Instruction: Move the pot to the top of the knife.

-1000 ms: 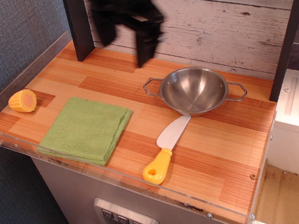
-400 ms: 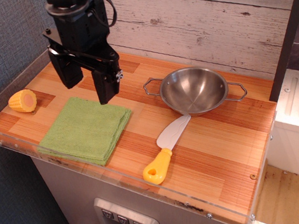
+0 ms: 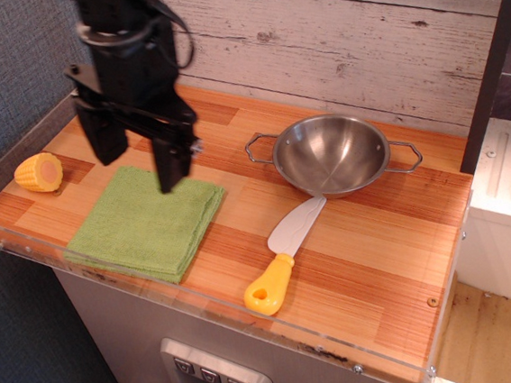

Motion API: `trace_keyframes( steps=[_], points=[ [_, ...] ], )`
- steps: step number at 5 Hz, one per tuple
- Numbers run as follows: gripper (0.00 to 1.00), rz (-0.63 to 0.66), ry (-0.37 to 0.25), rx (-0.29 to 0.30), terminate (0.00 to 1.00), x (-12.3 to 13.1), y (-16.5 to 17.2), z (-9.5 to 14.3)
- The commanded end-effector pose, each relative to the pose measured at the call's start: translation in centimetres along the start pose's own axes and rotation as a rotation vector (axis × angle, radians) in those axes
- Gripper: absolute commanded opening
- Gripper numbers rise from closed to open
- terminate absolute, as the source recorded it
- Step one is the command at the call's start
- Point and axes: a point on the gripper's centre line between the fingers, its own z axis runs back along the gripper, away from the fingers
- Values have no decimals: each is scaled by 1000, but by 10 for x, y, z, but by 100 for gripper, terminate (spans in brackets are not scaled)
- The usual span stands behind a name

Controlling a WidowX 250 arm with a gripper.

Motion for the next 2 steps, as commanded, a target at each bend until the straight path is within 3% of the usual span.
trace_keyframes(
  steps=[1,2],
  points=[
    [100,13,-15,43,0,-8,-16,12],
    [100,13,-15,43,100,-8,-16,12]
  ],
)
